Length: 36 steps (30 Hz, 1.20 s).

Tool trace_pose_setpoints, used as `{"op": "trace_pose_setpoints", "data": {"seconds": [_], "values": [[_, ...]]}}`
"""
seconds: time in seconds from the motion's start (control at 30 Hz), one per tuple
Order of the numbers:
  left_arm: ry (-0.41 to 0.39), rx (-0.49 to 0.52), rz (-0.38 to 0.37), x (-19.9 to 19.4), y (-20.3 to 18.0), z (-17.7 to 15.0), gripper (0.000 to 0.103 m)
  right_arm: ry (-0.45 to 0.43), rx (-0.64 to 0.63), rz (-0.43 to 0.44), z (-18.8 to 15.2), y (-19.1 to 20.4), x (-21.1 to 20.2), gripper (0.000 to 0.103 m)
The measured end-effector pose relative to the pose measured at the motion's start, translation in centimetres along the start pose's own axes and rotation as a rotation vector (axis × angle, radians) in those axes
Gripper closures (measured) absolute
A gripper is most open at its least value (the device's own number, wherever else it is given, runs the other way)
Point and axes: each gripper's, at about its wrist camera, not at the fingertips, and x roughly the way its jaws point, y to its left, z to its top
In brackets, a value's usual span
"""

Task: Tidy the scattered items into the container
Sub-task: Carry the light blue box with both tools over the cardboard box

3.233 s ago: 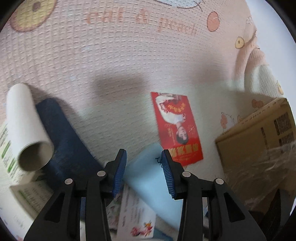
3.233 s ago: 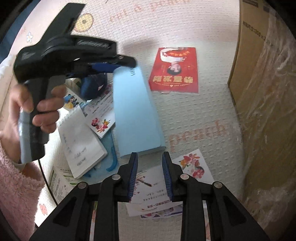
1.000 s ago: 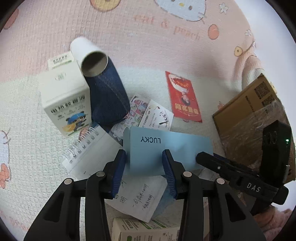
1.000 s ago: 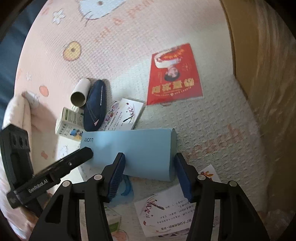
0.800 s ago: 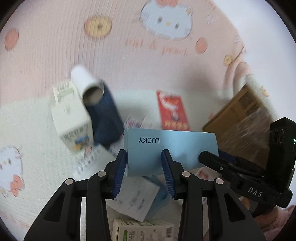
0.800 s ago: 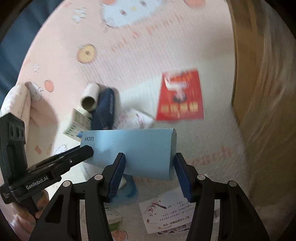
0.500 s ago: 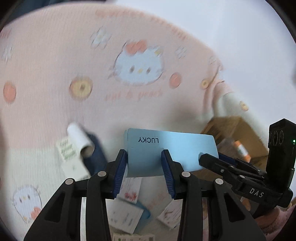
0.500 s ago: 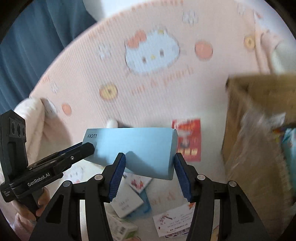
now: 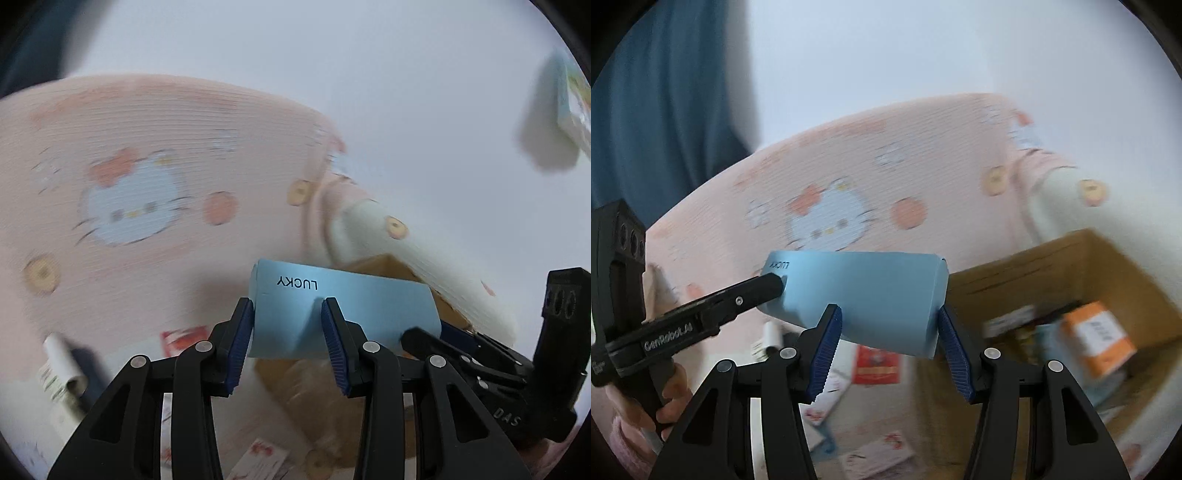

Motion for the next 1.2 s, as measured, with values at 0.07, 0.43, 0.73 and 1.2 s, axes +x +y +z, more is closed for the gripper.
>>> {"op": "trace_pose_setpoints", "data": {"seconds": [0.07, 0.43, 0.73, 1.2], "values": [[0.024, 0.067, -0.028, 2.3, -2.5, 1.2, 0.061, 0.017, 0.048, -0.044, 0.5, -2.6, -0.7, 0.051], [0.170, 0.219, -0.185, 13.9, -10.3, 2.9, 0.065, 0.108, 0.260, -0.262, 0.4, -13.5, -2.0, 0.055], [0.273, 0.180, -0.312, 20.6, -12.1, 3.8, 0.066, 0.145, 0.308, -0.370, 0.3, -17.7, -1.5, 0.058], [0.444, 0.267, -0.283, 27.0, -15.2, 1.3, 0.066, 0.236, 0.273, -0.483, 0.3, -19.6, 0.3, 0.058]]}}
